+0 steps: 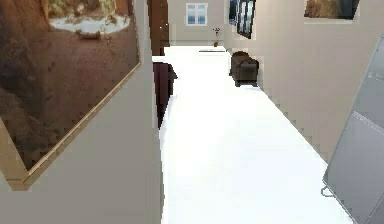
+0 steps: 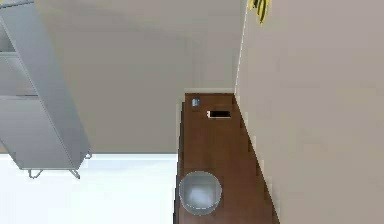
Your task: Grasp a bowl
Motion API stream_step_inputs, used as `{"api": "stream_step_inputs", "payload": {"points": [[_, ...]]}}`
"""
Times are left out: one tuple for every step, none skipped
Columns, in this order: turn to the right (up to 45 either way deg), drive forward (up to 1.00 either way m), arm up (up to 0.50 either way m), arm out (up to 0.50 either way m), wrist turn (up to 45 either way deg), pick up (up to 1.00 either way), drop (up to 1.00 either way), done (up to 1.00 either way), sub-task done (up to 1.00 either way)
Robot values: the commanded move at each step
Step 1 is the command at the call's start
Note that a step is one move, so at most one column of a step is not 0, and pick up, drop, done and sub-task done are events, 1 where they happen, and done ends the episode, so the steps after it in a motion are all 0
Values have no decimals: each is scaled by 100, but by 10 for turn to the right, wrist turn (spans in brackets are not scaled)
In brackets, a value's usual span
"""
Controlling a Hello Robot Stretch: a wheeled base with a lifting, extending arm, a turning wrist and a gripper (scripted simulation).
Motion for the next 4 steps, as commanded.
{"api": "stream_step_inputs", "payload": {"points": [[0,0,50,0,0,0,0,0,0],[0,0,32,0,0,0,0,0,0],[0,0,0,10,0,0,0,0,0],[0,0,0,0,450,0,0,0,0]]}}
